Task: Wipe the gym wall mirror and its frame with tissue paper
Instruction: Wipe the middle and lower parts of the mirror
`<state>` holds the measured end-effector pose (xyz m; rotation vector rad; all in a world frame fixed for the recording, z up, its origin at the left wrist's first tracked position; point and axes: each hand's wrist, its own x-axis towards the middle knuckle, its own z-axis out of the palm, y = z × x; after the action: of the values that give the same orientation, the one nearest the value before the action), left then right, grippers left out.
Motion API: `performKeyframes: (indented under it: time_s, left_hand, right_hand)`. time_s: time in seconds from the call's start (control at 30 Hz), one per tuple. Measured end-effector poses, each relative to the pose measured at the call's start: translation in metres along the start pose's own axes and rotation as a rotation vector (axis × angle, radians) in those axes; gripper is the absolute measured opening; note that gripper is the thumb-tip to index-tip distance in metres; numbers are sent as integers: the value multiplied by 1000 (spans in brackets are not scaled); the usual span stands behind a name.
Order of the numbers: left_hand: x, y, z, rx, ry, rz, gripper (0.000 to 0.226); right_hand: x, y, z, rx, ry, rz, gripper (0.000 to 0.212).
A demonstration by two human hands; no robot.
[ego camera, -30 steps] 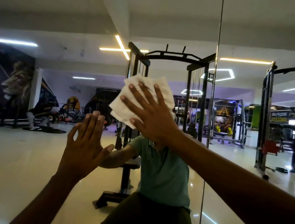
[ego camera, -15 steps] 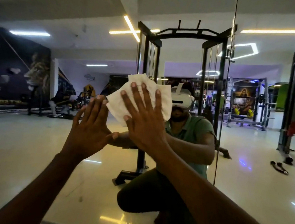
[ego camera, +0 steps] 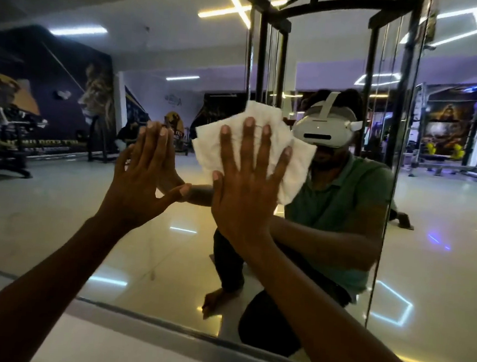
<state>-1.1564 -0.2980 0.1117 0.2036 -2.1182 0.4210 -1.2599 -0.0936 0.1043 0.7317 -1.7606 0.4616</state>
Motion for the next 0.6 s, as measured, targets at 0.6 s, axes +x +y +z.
performKeyframes:
  time_s: [0.6]
  left_hand:
    - [-44, -136, 26, -130, 163, 31, 84]
  right_hand:
    - [-13, -112, 48, -74, -6, 248, 73]
